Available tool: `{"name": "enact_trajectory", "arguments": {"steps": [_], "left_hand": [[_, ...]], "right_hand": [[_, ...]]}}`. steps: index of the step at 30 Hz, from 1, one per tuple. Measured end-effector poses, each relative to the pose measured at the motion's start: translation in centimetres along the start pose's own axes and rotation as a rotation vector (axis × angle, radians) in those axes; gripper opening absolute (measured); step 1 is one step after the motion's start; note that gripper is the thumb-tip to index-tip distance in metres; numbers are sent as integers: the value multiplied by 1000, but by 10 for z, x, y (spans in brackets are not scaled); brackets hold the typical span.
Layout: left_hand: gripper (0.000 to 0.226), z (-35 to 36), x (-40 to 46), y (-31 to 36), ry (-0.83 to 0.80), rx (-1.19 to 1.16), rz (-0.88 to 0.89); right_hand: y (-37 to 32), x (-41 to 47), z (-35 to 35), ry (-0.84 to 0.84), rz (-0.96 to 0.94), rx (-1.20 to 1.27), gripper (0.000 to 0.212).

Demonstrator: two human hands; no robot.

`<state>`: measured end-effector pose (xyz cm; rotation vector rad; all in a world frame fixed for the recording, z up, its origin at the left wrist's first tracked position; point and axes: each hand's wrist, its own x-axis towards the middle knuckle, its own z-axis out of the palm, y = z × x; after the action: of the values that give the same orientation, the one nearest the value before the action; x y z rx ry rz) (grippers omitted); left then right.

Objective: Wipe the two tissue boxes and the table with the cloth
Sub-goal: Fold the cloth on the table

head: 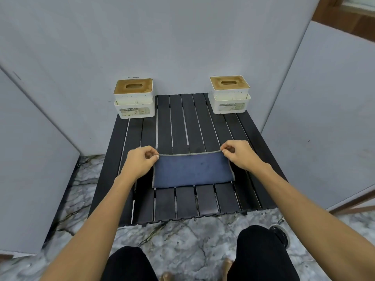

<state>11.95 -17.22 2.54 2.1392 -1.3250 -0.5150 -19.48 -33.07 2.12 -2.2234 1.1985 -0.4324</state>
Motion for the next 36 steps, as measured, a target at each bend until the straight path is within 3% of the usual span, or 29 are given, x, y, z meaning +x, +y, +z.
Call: {"name": "enact_trajectory", "arguments": {"steps": [9, 15, 19, 25, 31, 36], "left_hand": [[4, 17, 5, -13, 101, 53, -4], [22, 23, -5, -11, 94, 90, 15], [15, 23, -5, -7, 72, 117, 3], [5, 16, 0, -2, -14, 106, -16], [9, 11, -6, -7, -6, -8, 13], [6, 5, -12, -2, 5, -77, -6]], "right_hand": [[1, 10, 21, 97, 59, -106, 13], [-12, -2, 28, 214, 105, -254, 23], [-49, -33, 44, 311, -39, -233, 18], [-129, -72, 106, 109, -287, -168, 26], [-147, -72, 145, 138, -317, -342, 30], [-150, -70, 156, 201, -323, -414, 15]]}}
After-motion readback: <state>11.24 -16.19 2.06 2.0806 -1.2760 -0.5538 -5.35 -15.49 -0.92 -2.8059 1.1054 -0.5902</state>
